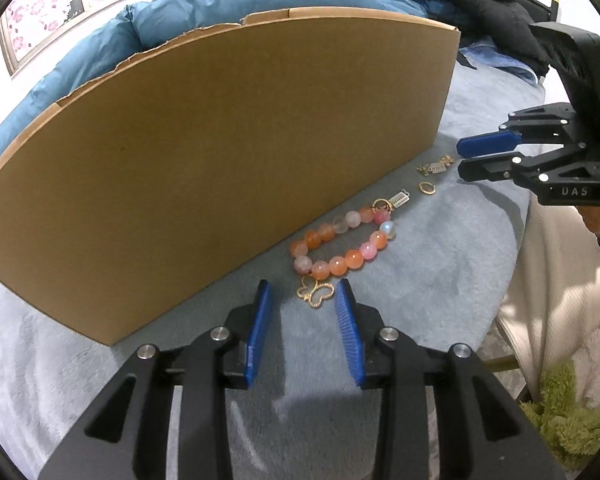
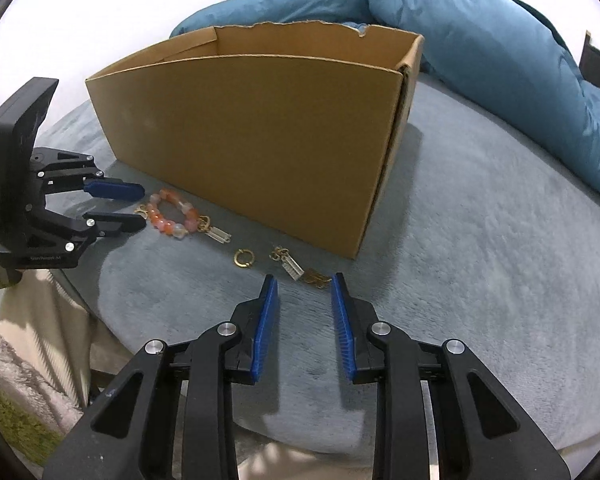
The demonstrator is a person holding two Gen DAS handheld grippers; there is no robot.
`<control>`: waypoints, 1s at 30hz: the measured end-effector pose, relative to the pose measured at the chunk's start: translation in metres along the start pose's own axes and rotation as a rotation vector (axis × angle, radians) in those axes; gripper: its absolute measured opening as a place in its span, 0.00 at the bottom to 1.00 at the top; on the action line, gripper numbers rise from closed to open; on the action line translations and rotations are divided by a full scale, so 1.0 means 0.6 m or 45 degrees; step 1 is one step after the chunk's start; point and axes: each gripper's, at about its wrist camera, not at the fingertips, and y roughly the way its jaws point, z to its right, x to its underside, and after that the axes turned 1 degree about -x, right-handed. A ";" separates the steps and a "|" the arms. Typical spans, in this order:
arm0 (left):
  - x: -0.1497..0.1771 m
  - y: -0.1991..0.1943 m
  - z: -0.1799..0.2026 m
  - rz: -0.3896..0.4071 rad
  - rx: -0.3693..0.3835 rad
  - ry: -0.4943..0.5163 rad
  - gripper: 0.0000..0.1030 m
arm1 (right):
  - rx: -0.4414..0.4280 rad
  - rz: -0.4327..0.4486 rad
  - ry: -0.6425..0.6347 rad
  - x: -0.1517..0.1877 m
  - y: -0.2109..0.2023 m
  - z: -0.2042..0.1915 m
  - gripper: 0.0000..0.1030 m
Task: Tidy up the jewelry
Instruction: 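Move the right tool back to the gold charms beside the box, then close the right tool on the gold butterfly charm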
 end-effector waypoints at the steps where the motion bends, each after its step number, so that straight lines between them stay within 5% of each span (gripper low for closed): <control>1: 0.001 0.002 -0.001 -0.001 0.004 -0.003 0.31 | 0.003 -0.002 0.002 0.000 0.002 0.002 0.25; 12: 0.000 0.010 -0.013 -0.016 0.055 -0.014 0.18 | 0.015 0.008 0.014 0.009 -0.005 0.026 0.25; 30: 0.016 -0.019 -0.007 -0.063 0.041 -0.015 0.17 | 0.016 -0.013 -0.087 0.016 0.000 0.029 0.22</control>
